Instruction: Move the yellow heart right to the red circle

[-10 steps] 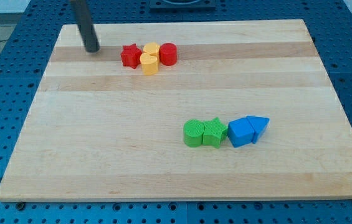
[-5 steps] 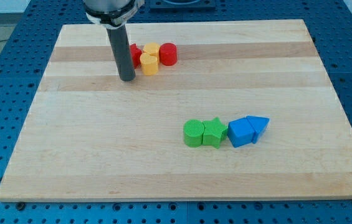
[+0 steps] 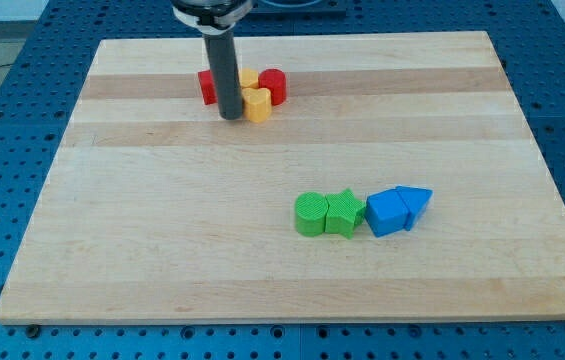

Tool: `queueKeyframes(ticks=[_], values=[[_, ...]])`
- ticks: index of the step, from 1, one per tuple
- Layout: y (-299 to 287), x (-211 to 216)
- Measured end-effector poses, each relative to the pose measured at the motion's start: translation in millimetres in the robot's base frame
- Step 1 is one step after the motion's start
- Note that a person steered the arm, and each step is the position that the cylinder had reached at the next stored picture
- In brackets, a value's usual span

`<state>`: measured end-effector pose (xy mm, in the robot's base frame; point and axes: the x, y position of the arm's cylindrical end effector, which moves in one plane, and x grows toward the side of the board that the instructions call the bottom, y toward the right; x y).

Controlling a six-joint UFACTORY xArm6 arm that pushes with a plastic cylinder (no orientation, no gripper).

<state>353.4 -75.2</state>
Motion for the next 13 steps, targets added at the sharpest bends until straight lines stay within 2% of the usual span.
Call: queueKeyframes(ticks=[3, 4, 5, 11, 12, 13], values=[[65, 1], [68, 28], [86, 37], [103, -24], [103, -6], [133, 21]])
